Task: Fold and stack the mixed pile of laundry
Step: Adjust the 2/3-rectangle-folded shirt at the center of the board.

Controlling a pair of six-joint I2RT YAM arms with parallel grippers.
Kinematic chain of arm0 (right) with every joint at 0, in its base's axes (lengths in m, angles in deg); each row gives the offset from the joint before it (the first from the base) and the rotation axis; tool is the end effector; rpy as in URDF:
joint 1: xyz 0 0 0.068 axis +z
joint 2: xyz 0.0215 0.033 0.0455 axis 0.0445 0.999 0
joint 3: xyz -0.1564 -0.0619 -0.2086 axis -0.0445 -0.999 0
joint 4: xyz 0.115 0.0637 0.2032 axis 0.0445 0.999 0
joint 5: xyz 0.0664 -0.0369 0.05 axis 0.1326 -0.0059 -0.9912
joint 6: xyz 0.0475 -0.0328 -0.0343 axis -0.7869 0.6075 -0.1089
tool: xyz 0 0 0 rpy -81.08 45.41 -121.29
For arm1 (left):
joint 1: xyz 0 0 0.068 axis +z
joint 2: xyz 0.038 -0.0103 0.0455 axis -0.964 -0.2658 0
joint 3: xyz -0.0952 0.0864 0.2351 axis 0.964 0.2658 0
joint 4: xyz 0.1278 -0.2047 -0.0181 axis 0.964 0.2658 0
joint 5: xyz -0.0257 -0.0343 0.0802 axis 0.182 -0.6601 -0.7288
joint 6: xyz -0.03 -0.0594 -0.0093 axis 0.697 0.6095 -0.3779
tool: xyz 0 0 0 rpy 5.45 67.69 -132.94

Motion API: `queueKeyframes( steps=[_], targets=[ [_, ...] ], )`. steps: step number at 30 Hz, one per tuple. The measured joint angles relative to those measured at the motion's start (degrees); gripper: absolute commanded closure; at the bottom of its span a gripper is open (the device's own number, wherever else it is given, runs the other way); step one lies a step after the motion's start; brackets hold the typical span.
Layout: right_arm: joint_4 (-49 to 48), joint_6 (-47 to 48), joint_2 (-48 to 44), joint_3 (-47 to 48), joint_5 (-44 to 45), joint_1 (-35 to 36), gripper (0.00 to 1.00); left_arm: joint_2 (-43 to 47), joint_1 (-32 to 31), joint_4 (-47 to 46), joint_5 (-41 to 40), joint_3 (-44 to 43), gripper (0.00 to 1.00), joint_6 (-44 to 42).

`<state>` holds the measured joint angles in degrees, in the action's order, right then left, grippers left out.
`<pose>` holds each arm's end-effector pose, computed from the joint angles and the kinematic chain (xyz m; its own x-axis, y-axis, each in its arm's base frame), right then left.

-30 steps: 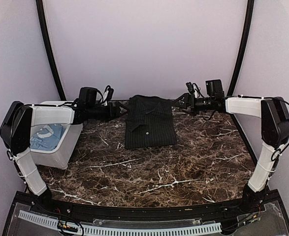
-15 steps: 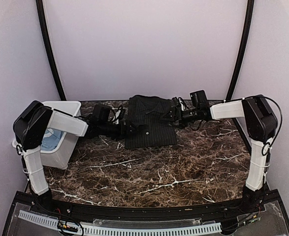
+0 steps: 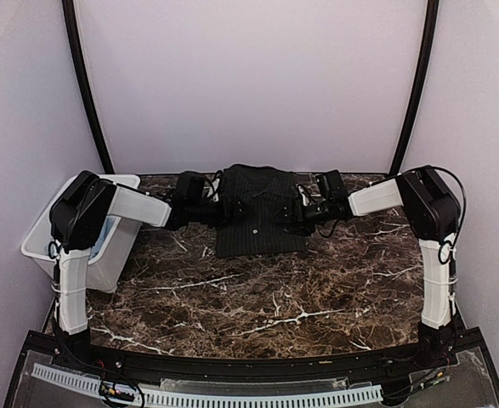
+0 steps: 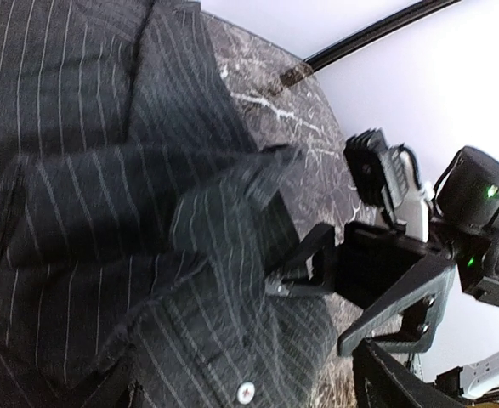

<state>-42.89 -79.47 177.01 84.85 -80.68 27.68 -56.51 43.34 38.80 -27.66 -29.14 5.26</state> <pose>0.3861 0.2235 0.1362 -0.9170 -0.0353 -0.3973 -0.3621 0.4912 0.7922 0.3838 -0.2631 0.1642 -0.7996 -0.1884 -0.5702 0.4093 0.5238 -0.7471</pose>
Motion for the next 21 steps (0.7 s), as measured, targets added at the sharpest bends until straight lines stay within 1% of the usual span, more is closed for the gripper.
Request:
queueKeyframes(
  steps=[7,11,16,19,21],
  targets=[
    [0.4,0.4,0.7,0.8,0.6,0.0,0.12,-6.5,1.7,1.1,-1.5,-14.0,0.15,-1.7],
    [0.6,1.0,0.7,0.8,0.6,0.0,0.12,-9.9,4.2,3.2,-2.4,-18.8,0.14,-3.6],
    [2.9,2.8,-0.2,1.7,0.9,0.0,0.12,-8.9,6.5,6.7,-4.3,-17.7,0.11,-7.0],
    [4.3,4.1,-1.6,3.5,0.8,0.0,0.12,-4.4,6.5,7.3,-4.6,-12.5,0.10,-8.2],
    [4.6,4.6,-2.6,4.7,0.3,0.0,0.12,0.1,6.0,6.7,-4.0,-7.6,0.10,-8.6]
  ],
)
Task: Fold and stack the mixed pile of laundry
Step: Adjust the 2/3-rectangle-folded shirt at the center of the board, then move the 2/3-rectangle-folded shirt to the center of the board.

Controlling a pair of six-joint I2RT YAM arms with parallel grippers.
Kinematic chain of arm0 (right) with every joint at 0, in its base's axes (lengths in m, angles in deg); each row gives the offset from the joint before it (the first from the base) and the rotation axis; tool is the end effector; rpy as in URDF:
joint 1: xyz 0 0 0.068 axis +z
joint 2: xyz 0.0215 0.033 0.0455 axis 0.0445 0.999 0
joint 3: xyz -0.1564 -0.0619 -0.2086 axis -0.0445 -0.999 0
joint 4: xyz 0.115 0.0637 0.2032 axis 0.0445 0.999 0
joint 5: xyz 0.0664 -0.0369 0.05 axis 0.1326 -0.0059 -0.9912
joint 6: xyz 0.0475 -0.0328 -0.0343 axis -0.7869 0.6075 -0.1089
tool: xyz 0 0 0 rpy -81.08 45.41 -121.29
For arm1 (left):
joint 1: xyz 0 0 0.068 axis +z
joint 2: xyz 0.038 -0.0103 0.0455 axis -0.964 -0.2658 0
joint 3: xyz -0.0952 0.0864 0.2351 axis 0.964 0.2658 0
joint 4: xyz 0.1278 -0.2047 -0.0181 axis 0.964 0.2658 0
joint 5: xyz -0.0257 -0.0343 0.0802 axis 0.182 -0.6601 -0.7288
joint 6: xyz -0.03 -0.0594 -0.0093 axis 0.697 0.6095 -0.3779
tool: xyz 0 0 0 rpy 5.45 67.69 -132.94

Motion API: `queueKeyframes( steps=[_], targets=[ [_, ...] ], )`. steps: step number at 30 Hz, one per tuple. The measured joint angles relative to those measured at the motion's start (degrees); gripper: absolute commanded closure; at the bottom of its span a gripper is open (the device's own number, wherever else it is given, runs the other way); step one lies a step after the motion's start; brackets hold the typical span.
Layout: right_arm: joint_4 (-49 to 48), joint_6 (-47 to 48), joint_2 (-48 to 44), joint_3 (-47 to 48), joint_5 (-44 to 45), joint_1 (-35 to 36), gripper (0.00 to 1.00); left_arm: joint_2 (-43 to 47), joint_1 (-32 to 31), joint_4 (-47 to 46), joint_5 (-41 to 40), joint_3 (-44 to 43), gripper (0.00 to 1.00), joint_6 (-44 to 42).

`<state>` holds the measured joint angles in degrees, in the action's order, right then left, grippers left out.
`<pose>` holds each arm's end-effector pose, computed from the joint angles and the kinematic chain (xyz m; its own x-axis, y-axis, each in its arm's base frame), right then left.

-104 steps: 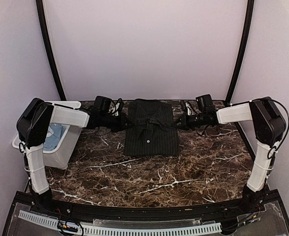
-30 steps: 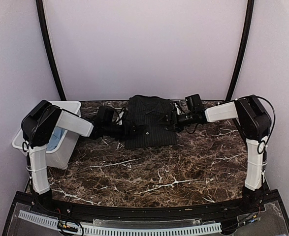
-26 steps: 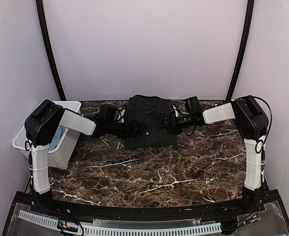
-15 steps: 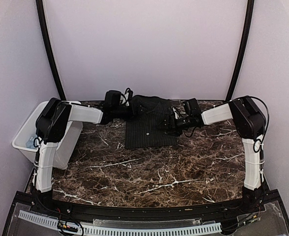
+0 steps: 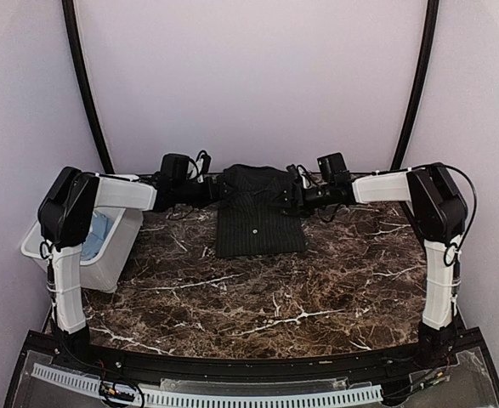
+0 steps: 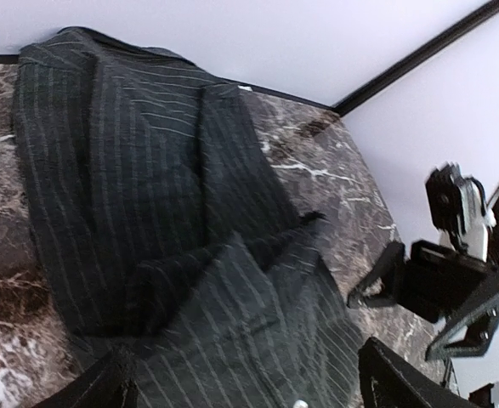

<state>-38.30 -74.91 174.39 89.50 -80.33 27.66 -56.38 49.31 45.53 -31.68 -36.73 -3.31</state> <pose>0.3927 0.2261 0.1725 -0.8646 -0.0620 -0.4986 -0.4646 0.4768 0.7462 0.4255 -0.2258 0.1934 -0.6829 -0.2173 -0.6974 0.4415 0.6378 -0.6311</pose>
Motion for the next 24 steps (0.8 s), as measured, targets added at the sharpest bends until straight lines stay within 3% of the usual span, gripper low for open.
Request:
queueKeyframes(
  steps=[4,7,18,24],
  targets=[
    [-0.8,-0.2,-1.1,2.8,-2.7,0.0,0.12,6.5,-2.0,-3.3,3.9,6.1,0.11,0.6],
    [-1.1,-1.0,0.3,6.2,-4.5,0.0,0.12,6.6,-3.8,-6.4,7.3,6.9,0.12,1.7],
    [-3.7,-5.2,19.5,24.2,-7.6,-0.6,0.14,-11.0,-4.4,-9.4,12.1,-5.9,0.14,6.1],
    [-3.9,-6.7,24.1,26.5,-7.5,-1.6,0.14,-16.9,-2.9,-11.6,13.2,-9.3,0.15,9.4]
  ],
)
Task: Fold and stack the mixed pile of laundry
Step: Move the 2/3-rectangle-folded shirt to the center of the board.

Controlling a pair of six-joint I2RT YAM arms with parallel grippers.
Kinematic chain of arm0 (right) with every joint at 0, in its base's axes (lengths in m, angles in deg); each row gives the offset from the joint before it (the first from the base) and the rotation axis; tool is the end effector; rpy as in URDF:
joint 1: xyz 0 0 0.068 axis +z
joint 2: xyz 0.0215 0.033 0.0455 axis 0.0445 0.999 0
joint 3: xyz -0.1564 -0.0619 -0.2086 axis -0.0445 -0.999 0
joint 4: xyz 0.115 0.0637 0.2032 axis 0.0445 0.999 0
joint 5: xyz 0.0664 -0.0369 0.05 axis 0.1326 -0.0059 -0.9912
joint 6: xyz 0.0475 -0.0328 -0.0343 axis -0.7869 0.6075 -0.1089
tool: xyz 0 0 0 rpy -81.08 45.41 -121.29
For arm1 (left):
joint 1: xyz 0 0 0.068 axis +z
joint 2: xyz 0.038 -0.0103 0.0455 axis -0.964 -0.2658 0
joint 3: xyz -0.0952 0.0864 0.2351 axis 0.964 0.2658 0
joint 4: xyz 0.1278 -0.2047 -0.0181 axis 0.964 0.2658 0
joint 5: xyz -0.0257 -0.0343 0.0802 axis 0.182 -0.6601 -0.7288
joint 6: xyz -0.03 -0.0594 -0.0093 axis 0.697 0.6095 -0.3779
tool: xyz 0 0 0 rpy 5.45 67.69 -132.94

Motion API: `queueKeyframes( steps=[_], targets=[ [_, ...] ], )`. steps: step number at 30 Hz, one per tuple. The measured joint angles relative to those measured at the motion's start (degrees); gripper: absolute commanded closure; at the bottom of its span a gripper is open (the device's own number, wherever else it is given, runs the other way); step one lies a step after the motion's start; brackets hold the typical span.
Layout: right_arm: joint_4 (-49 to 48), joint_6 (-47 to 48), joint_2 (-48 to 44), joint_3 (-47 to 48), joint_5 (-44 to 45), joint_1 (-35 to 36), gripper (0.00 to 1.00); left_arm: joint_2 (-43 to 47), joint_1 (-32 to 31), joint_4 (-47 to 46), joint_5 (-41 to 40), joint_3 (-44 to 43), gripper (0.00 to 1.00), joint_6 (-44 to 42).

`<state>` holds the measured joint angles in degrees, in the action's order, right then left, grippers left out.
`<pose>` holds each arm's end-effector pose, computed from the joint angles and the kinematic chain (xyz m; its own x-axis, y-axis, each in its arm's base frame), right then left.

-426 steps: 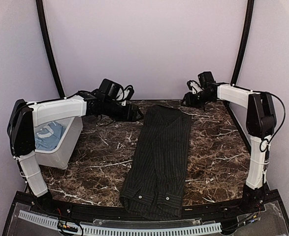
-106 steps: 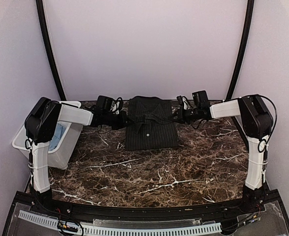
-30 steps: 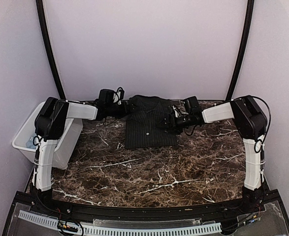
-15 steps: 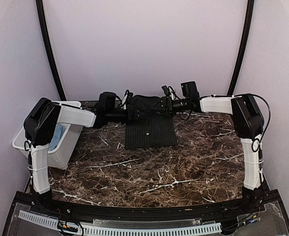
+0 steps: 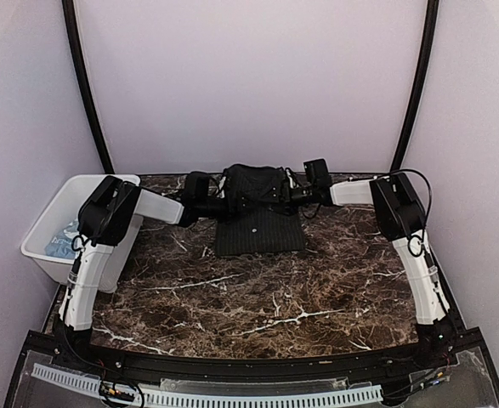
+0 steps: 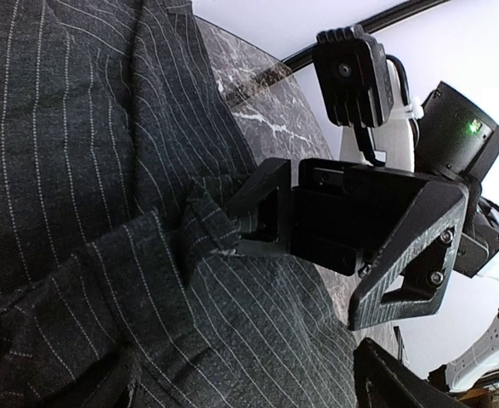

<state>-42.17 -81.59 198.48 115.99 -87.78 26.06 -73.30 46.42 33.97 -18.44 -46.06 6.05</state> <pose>0.4757 0.2535 0.1208 -0.8814 -0.0255 -0.4716 -0.4487 0.3566 0.8194 0.4445 -0.2755 0.1272 -0.7961 -0.1701 -0.5808 0.4795 0.4081 -0.7768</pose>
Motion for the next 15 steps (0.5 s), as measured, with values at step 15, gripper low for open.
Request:
queueKeyframes(
  steps=[15],
  targets=[
    [-16.8,-5.3,-20.3,-37.5,3.1,4.5,0.12,16.4,-3.7,-8.6,0.2,29.7,0.16,1.7]
  ],
)
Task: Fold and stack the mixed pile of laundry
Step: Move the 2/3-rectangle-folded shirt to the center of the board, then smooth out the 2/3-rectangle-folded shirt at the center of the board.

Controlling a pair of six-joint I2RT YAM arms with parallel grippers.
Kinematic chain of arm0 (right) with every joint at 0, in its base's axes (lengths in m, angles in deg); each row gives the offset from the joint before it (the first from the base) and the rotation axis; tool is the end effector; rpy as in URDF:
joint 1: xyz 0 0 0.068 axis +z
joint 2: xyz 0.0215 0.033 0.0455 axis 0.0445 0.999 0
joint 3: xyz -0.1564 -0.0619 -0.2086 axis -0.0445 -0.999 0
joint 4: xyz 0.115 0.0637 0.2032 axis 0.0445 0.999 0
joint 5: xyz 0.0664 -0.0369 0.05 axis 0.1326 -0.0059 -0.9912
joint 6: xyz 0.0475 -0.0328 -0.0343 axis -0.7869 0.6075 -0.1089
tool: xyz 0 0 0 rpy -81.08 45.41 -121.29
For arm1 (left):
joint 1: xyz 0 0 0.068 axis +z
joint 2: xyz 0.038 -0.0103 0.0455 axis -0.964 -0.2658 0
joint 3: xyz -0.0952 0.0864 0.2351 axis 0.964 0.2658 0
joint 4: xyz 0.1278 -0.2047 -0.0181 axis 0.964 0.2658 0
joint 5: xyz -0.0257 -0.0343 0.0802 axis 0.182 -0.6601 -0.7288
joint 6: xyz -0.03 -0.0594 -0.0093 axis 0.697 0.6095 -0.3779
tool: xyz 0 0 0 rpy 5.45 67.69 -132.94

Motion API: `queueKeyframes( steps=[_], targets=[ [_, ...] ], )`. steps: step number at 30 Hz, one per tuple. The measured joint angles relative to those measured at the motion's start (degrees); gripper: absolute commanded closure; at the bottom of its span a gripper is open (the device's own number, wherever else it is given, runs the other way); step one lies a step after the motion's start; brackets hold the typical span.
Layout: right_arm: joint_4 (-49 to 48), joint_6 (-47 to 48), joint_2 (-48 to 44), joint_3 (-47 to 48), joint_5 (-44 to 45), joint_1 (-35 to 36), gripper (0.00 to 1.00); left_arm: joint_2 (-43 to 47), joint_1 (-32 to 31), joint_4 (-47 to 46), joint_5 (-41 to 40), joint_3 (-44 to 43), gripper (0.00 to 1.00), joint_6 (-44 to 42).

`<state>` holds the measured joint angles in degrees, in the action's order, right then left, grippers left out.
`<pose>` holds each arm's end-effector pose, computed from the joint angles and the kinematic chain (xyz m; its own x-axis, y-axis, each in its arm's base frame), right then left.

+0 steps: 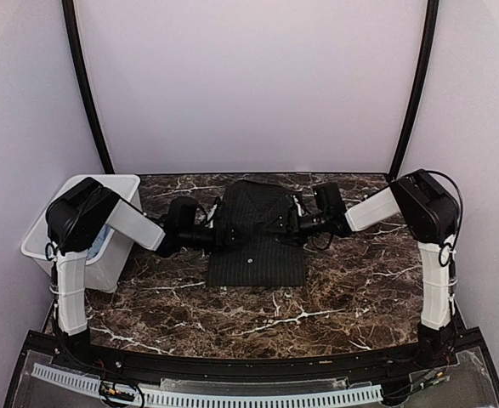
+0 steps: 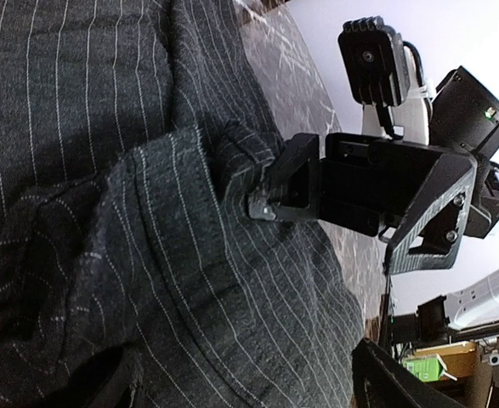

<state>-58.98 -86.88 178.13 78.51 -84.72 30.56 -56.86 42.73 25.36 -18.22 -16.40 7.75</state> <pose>0.3686 0.2424 0.1234 -0.9156 -0.0347 -0.4006 -0.3842 0.3691 0.8462 0.3468 -0.2546 0.1244 -0.8571 -0.1047 -0.5044 0.4267 0.4043 -0.8090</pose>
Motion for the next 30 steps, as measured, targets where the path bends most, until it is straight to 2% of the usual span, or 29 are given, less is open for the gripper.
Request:
queueKeyframes(
  steps=[5,9,13,18,24,27,30],
  targets=[
    [0.1,-2.1,-12.2,-13.6,2.0,3.8,0.12,11.2,-2.6,2.3,-0.1,13.1,0.16,-0.9],
    [0.2,-3.1,-20.2,-17.0,2.9,6.6,0.12,18.8,-5.2,8.6,-0.4,14.7,0.16,-4.5],
    [-1.7,-5.3,-24.4,-19.6,3.4,11.3,0.12,23.3,-7.8,10.6,0.6,14.9,0.16,-6.8],
    [-6.9,-9.2,-21.1,-23.1,2.7,16.7,0.13,23.0,-8.9,9.2,3.1,18.3,0.16,-6.8],
    [-16.1,-13.1,-12.9,-27.4,0.5,18.2,0.14,18.0,-8.8,4.0,4.2,22.8,0.13,-5.5],
    [-19.6,-13.5,-13.0,-29.1,0.2,18.1,0.14,18.9,-8.9,3.1,2.6,23.7,0.07,-5.8],
    [-19.6,-13.2,-14.5,-30.7,0.5,18.1,0.15,23.5,-9.4,6.9,-2.7,25.0,0.02,-8.0]
  ],
)
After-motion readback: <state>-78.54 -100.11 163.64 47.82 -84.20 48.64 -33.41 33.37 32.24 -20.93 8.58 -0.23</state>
